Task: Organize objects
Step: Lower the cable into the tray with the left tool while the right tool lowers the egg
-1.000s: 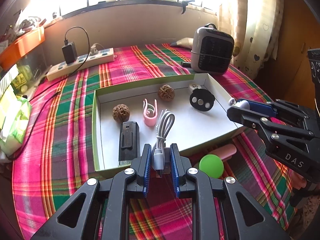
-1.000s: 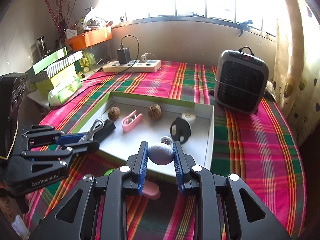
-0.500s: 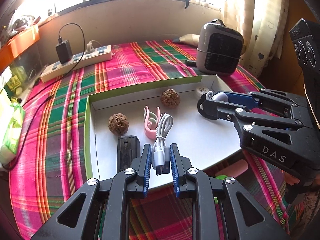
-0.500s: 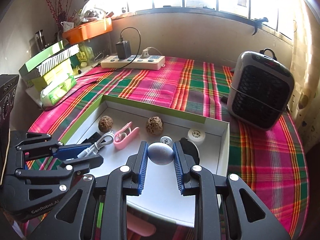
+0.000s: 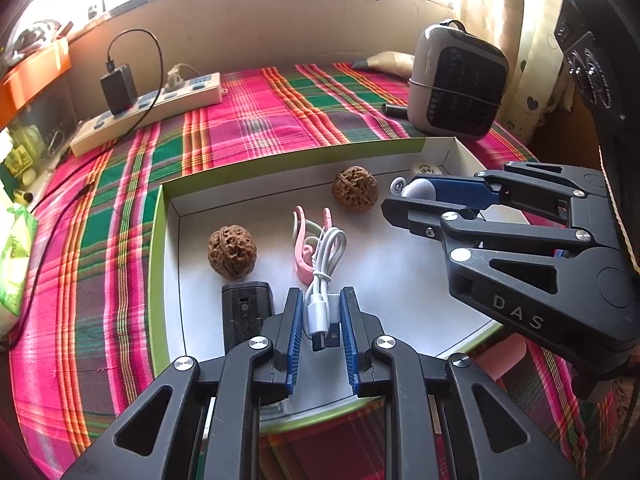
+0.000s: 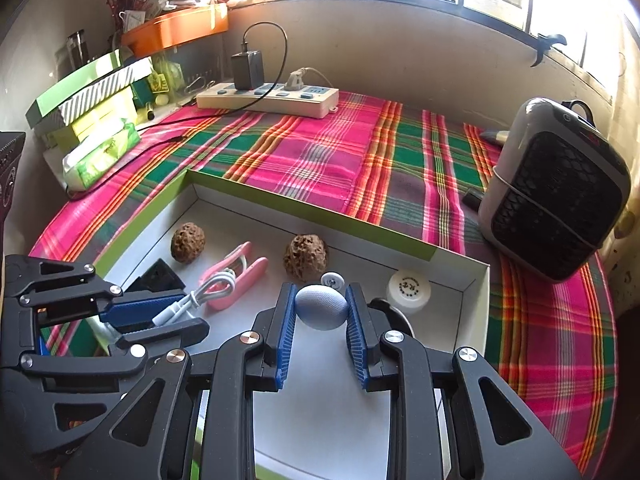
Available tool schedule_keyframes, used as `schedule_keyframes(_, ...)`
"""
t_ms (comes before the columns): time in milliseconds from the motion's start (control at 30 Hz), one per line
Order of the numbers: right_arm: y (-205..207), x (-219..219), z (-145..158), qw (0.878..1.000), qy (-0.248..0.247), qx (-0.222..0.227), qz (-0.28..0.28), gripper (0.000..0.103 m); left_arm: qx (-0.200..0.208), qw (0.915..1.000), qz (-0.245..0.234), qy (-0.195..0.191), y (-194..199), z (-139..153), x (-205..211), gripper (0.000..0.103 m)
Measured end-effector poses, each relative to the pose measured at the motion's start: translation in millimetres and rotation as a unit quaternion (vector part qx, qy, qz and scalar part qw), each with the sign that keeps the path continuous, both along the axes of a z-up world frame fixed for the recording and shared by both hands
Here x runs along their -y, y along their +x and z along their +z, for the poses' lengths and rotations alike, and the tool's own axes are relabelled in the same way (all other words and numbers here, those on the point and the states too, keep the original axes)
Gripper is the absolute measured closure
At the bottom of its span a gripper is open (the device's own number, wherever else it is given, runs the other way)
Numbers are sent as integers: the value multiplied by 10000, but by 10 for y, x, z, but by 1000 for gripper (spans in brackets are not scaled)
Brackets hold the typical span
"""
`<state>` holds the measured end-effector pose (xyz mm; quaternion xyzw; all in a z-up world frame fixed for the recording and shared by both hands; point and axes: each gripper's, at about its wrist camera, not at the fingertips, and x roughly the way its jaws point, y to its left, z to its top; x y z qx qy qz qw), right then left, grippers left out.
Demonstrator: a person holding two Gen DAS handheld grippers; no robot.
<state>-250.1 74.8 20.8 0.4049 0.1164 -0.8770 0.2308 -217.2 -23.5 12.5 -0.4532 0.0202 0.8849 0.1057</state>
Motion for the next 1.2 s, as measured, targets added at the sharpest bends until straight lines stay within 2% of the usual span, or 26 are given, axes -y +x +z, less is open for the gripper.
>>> schedule_keyframes(467,-145,59,-131,9991,426,-16,-4,77,14,10000,47,22,-95,-32,23,86)
schedule_keyframes(900,-157,79,-145,9988,493,40,-16,76,21,10000,60,26,-104,-32,24,85)
schedule_keyframes(1200,-151,73,-140,9990,439,103,-36,76,-6,9999,72,-79,-93,-29,10,77)
